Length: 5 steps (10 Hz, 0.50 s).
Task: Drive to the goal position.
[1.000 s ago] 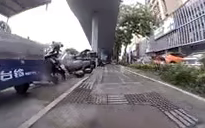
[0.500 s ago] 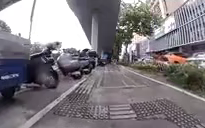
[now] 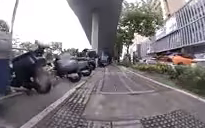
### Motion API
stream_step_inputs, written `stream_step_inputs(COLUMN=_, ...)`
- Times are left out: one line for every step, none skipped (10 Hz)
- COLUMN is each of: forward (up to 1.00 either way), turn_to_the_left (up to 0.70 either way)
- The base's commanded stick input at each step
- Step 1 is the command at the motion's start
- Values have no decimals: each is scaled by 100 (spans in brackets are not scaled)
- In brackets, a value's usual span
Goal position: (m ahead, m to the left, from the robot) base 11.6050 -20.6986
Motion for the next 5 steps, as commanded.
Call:
stream_step_inputs(forward=70, turn_to_the_left=0)
stream_step_inputs(forward=70, turn_to_the_left=0)
stream_step_inputs(forward=70, turn_to_the_left=0)
stream_step_inputs(forward=70, turn_to_the_left=0)
stream_step_inputs(forward=70, turn_to_the_left=0)
